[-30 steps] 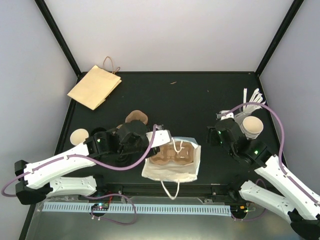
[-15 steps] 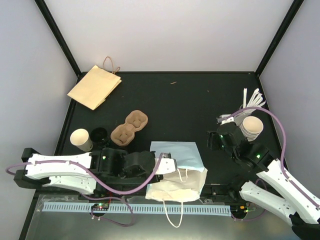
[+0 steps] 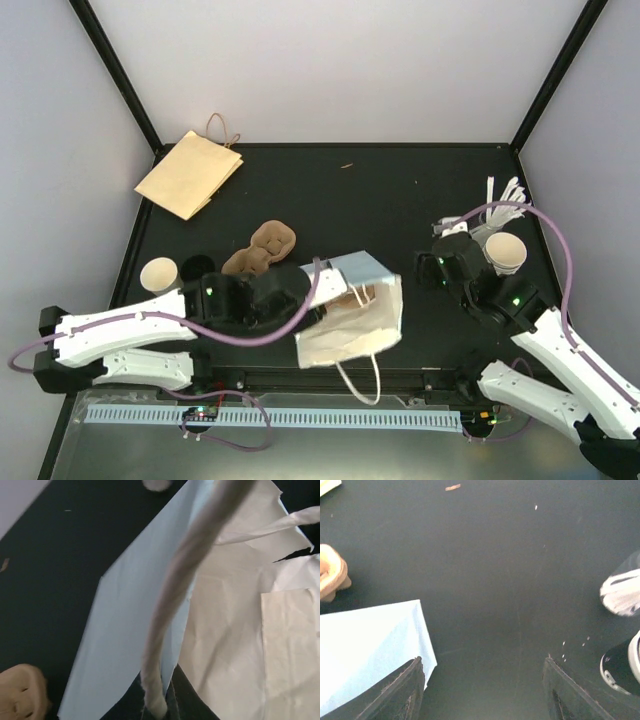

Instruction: Pack the takeout coffee

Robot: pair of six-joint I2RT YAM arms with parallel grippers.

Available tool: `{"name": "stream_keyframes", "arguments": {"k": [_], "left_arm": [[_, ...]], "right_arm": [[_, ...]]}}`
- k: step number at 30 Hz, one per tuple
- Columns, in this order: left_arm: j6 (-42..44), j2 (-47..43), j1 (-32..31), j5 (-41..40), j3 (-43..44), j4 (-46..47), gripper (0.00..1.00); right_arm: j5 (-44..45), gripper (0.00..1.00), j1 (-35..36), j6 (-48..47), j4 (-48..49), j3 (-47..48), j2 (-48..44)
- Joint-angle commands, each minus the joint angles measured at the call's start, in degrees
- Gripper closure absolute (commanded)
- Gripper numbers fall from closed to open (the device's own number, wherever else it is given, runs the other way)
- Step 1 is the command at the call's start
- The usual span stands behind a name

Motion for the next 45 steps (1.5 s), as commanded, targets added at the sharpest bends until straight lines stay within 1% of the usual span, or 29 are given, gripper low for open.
{"name": "stream_keyframes", "arguments": {"k": [1, 4, 7, 12, 16, 22, 26, 32, 37, 39, 40, 42, 44, 45], "left_arm": [[2.64, 1.33, 10.71, 8.98, 6.91, 2.39, 0.95], [3.86, 5.76, 18.47, 16.11, 10.89, 3.07, 0.95], [3.70, 11.89, 24.25, 22.15, 16.14, 2.01, 0.97], [1.89, 22.75, 31.05, 29.71, 27.85, -3.87, 0.99], [-0.66, 28.41, 35.47, 34.69, 34.77, -5.62, 0.98], [-6.31, 31.56, 39.02, 37.35, 37.00, 0.69, 0.98], [-8.23, 34.02, 41.57, 40.32, 38.21, 3.66, 0.98], [-12.52, 37.95, 45.05, 48.88, 38.69, 8.67, 0.98], [-15.08, 39.80, 46.32, 49.96, 38.91, 10.73, 0.98], [-15.50, 39.97, 46.65, 50.76, 38.78, 10.62, 0.95], [-15.55, 40.05, 46.91, 51.50, 38.78, 10.40, 0.90], [-15.29, 39.86, 47.05, 51.86, 38.55, 9.82, 0.70], [-14.53, 39.32, 47.12, 51.68, 38.36, 9.21, 0.59], [-14.24, 38.86, 47.14, 51.28, 38.20, 8.95, 0.56]], "right_arm": [[4.85, 0.33, -1.28, -2.89, -0.67, 6.75, 2.96], [6.12, 0.33, -2.68, -4.26, -0.54, 10.40, 5.14], [7.64, 0.33, -3.75, -4.94, -0.52, 13.91, 6.56], [10.03, 0.33, -4.20, -6.34, -0.88, 17.99, 7.81], [11.62, 0.33, -4.38, -6.93, -0.55, 18.90, 7.29], [16.87, 0.33, -4.40, -6.75, 0.74, 17.16, 4.94], [17.36, 0.33, -4.38, -7.74, 1.79, 15.84, 3.14], [17.49, 0.33, -4.42, -7.58, 1.59, 15.44, 3.17], [16.99, 0.33, -4.39, -7.11, 1.76, 15.06, 3.21], [16.72, 0.33, -4.41, -7.06, 1.67, 14.91, 3.25], [16.70, 0.33, -4.36, -7.07, 1.61, 14.82, 3.21], [16.72, 0.33, -4.36, -7.04, 1.58, 14.69, 3.04], [16.74, 0.32, -4.40, -7.04, 1.65, 14.67, 2.91], [16.69, 0.32, -4.41, -7.05, 1.58, 14.68, 2.86]]}}
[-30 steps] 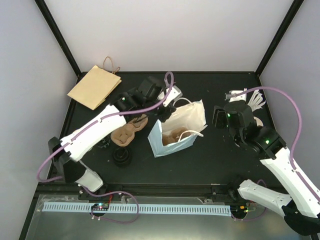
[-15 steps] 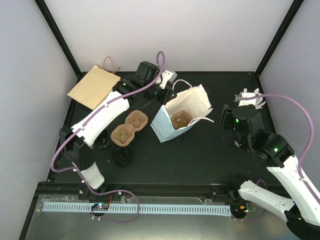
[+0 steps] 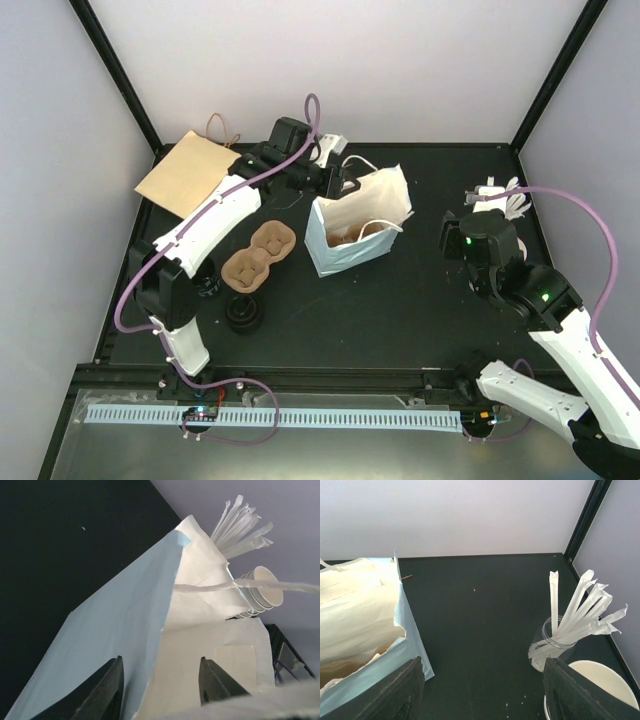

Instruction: Pack the takeout coffee

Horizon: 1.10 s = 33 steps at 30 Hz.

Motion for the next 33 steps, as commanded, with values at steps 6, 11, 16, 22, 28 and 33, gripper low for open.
{"name": "stream_keyframes", "arguments": {"k": [6, 11, 16, 22, 28, 33], "left_arm": [[2.70, -6.18, 1.25, -5.04, 1.79, -3.64, 0.31], [4.35, -13.73, 3.15, -13.79, 0.16, -8.98, 0.01], [3.54, -25.15, 7.10, -21.58, -5.95, -12.51, 0.01], [3.73, -36.24, 14.15, -29.81, -8.87, -23.58, 0.01], [1.63, -40.69, 26.85, -33.68, -14.49, -33.77, 0.01], [-2.43, -44.61, 34.33, -39.64, -20.77, -35.40, 0.01]], "right_arm": [[0.44, 0.31, -0.35, 0.10, 0.52, 0.06, -0.59], [-0.28, 0.29, -0.34, 0.11, 0.25, 0.15, -0.68], [-1.63, 0.25, -0.42, -0.07, 0.49, -0.01, -0.70], [-4.19, 0.10, -0.36, -0.17, 0.94, -0.36, -0.49], [-7.04, 0.00, -0.34, 6.10, -2.13, 1.52, 1.14], [-12.26, 0.00, -0.34, 6.53, -1.76, 0.63, -0.46]]}}
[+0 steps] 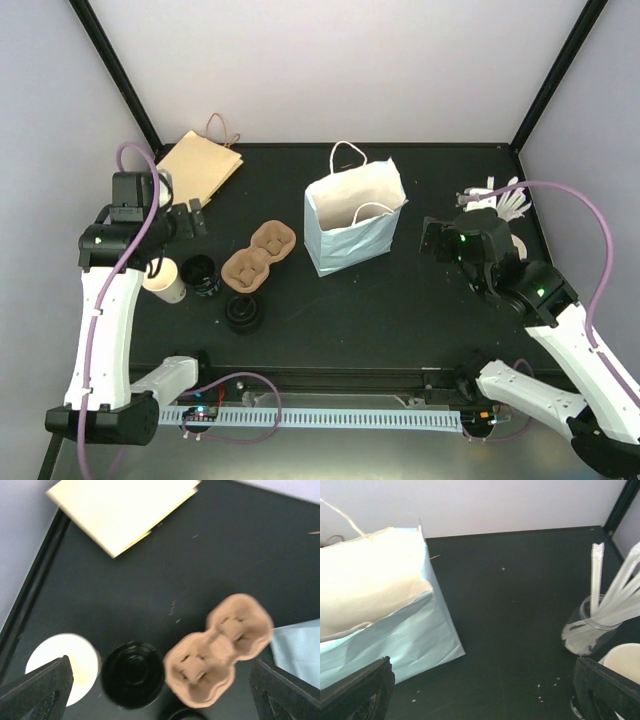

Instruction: Pack the takeout coffee

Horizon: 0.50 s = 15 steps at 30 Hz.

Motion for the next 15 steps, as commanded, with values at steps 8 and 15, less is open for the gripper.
{"name": "stream_keyframes", "arguments": {"k": [8, 15], "left_arm": [[-7.84, -3.83, 9.69, -6.49, -12.76, 0.86, 0.19], [-11.30, 2.03, 15.90, -0.25, -17.58, 6.20, 0.37]], "right_arm": [[-11.36, 0.00, -0.37, -0.78, 3.87, -5.85, -6.84], [-11.61, 0.00, -0.34, -1.72, 4.69, -7.33, -9.53]]}}
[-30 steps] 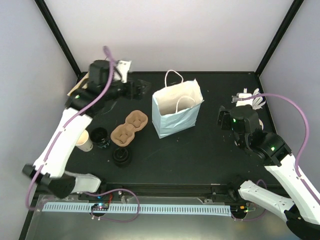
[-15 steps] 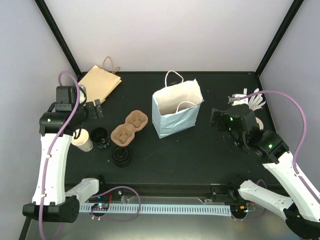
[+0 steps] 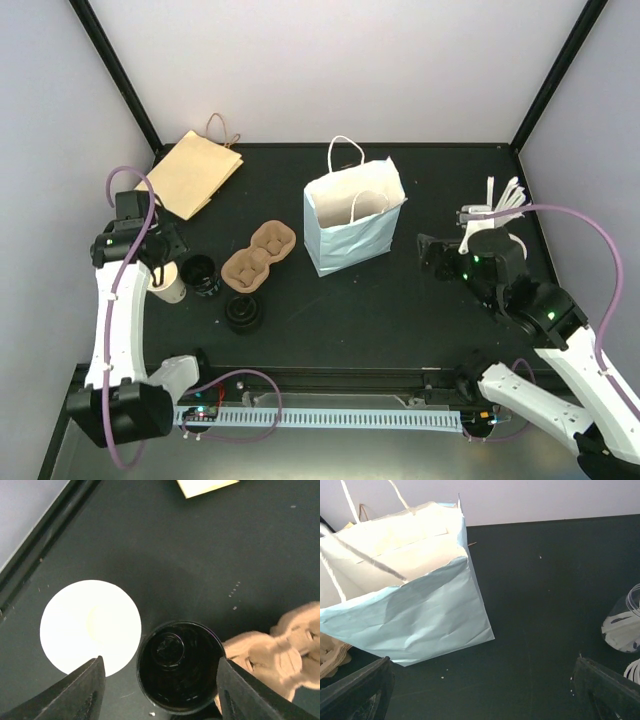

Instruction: Pack the takeout coffee

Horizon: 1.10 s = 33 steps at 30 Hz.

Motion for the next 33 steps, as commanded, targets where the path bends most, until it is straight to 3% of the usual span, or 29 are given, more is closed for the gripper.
{"name": "stream_keyframes", "arguments": {"k": [1, 10, 19, 33], "left_arm": [[-4.09, 5.39, 4.58, 3.25, -0.80, 4.43, 0.39], [-9.01, 17.67, 8.28, 6.43, -1.00, 4.29, 0.47], [-13.30, 19.49, 10.40, 3.07, -2.77, 6.60, 0.49], [-15.66, 24.11, 13.33, 4.99, -4.31, 10.64, 0.79]], "right_arm": [[-1.30, 0.00, -0.36, -1.01, 1.61, -0.29, -1.91], [-1.03, 0.00, -0.32, -1.61, 1.92, -0.16, -2.76], [-0.61, 0.00, -0.31, -1.70, 1.90, -0.35, -3.32], [-0.58, 0.00, -0.30, -1.41, 0.88, -0.20, -4.14]]}}
